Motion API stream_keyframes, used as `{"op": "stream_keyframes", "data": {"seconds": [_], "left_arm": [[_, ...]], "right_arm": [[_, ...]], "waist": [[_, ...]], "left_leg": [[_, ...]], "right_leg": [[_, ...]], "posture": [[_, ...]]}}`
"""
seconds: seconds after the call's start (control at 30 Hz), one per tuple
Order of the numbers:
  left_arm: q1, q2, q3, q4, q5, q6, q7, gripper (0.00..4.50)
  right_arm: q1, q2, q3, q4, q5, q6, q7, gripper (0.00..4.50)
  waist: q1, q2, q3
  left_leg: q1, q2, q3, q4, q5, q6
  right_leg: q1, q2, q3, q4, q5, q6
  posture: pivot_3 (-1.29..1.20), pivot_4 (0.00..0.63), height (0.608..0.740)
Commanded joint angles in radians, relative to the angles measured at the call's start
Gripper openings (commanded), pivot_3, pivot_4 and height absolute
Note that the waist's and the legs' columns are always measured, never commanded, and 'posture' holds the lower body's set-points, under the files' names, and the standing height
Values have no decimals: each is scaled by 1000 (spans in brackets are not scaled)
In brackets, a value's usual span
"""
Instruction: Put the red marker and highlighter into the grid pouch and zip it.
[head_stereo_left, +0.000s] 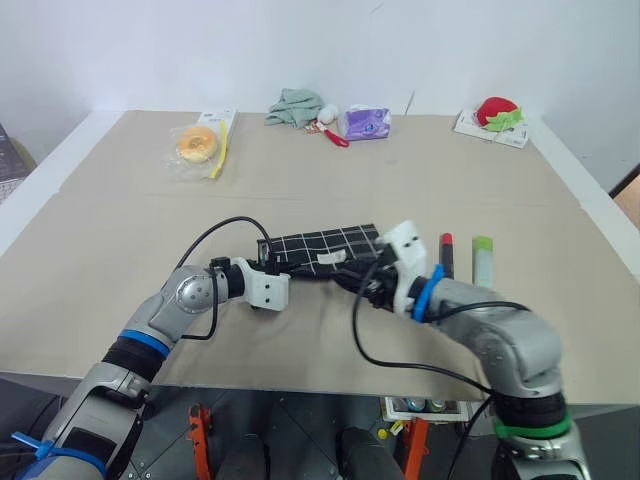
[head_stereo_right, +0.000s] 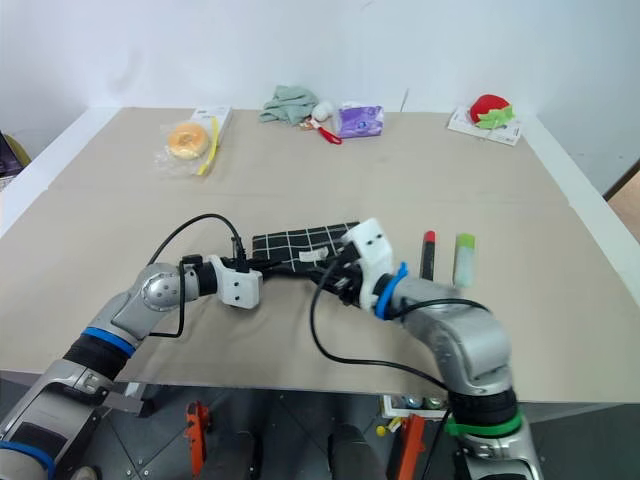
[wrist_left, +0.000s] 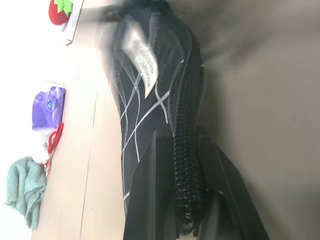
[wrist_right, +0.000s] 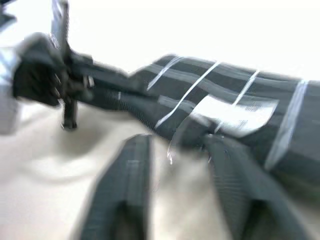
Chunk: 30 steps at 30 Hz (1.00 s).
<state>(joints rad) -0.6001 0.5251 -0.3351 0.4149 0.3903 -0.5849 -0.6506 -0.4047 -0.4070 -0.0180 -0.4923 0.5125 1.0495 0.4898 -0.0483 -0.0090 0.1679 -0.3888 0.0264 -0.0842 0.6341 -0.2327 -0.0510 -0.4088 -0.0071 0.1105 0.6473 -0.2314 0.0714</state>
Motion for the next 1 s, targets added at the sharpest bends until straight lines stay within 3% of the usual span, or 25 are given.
{"op": "stream_keyframes", "data": {"seconds": [0.03, 0.07, 0.1, 0.2, 0.4, 0.97, 1.0], "left_arm": [[16, -8, -28, 15, -9, -13, -16, 0], [13, -8, -27, 17, -10, -13, -17, 0], [11, -8, -25, 17, -12, -13, -18, 0], [6, -10, -25, 21, -15, -13, -19, 0], [10, -17, -25, 16, -22, -9, -20, 0], [9, -25, -22, 10, -30, -2, -15, 0], [8, -26, -22, 11, -30, -3, -15, 0]], "right_arm": [[2, -21, -124, -87, 124, -6, 49, 3856], [-1, -27, -161, -89, 148, -6, 47, 4347], [-15, -27, -199, -67, 138, -9, 10, 4437], [-53, -26, -242, 22, 50, -20, -128, 4437], [-79, -16, -208, 161, -129, 68, -363, 4437], [6, -26, -165, 251, -234, 75, -377, 4437], [6, -32, -161, 249, -235, 68, -369, 4051]], "waist": [[0, 0, 0], [0, 0, 0], [0, 0, 0], [0, 0, 0], [1, 0, 0], [0, 1, 0], [0, 1, 0]], "left_leg": [[0, 0, 0, 0, 0, 0], [0, 0, 0, 0, 0, 0], [1, 0, 0, 0, 0, 0], [0, 0, 1, 0, 0, 0], [0, 0, 0, -1, 0, 0], [1, 0, 0, -1, -1, 1], [1, 0, 0, -1, -1, 1]], "right_leg": [[0, 0, 0, 0, 0, 0], [0, 1, 0, 0, 0, -1], [0, 0, 0, 0, 0, -1], [0, 0, 0, 0, 0, 0], [0, 0, 0, 0, -1, -1], [0, 0, 1, 0, -1, -1], [0, 0, 1, 0, -1, -1]], "posture": [[0, 150, 739], [0, 150, 739], [0, 150, 739], [0, 150, 739], [0, 150, 739], [0, 150, 739], [0, 150, 739]]}}
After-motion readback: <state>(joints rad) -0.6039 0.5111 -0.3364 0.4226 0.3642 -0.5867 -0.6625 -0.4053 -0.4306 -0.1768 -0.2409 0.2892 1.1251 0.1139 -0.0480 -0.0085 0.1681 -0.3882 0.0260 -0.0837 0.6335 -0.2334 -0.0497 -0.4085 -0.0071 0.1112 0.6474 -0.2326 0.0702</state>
